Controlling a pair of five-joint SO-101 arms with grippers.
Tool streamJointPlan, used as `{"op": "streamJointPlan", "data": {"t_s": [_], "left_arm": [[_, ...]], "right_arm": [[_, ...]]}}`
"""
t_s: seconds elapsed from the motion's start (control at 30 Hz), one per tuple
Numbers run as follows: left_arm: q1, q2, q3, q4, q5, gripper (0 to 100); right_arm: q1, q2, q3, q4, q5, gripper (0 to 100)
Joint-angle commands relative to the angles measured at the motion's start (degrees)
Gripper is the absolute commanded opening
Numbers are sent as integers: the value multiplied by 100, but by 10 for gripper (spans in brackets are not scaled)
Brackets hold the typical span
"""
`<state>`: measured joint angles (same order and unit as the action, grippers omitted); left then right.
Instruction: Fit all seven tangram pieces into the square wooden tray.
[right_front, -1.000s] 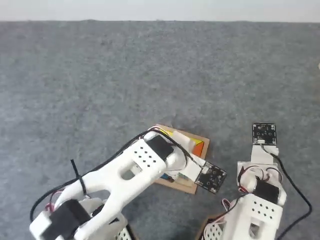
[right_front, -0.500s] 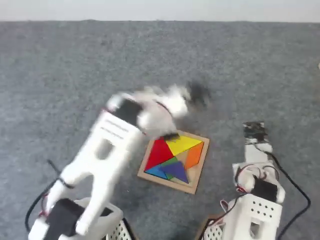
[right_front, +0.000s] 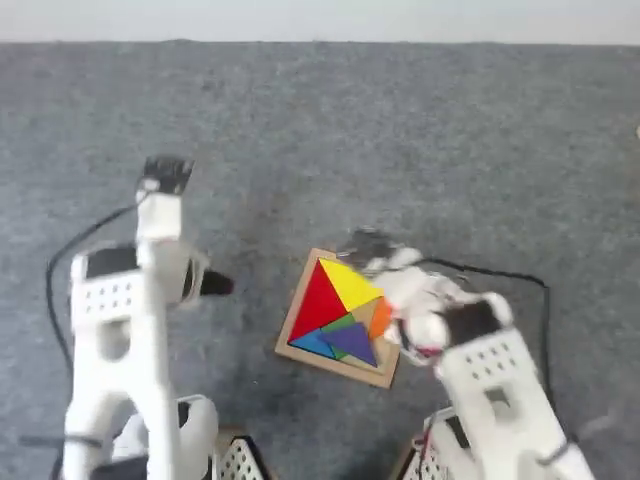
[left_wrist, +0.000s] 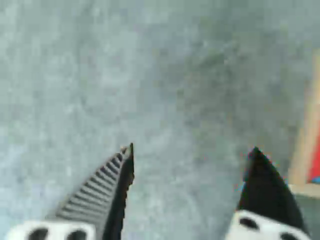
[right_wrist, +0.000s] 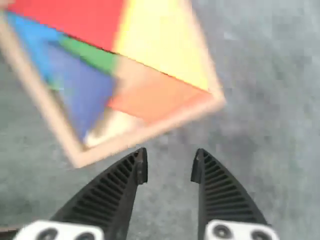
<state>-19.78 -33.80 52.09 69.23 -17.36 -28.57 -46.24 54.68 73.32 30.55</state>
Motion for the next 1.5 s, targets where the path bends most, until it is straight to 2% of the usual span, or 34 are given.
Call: {"op": "streamJointPlan", "data": {"t_s": [0.0, 0.1, 0.2, 0.5, 0.87, 1.07, 1.47], "left_arm": [[-633, -1073, 971, -624, -519, 336], [-905, -1213, 1244, -703, -774, 336], [-976, -1116, 1253, -703, -870, 336], [-967, -1073, 1279, -782, -888, 336], [-967, -1099, 1279, -782, -888, 336], [-967, -1099, 1279, -774, -888, 336], [-967, -1099, 1279, -774, -888, 336]], "right_arm": [[-998, 708, -967, 180, 18, 151], [-1701, 1156, -1231, 31, 26, 196], [-2018, 1710, -1415, -277, 9, 220], [-2044, 3389, -1925, -1033, -255, 220], [-2044, 3609, -1697, -1138, -255, 219], [-2018, 3609, -1618, -1147, -290, 143], [-2009, 4127, -1600, -1182, -299, 165]]}}
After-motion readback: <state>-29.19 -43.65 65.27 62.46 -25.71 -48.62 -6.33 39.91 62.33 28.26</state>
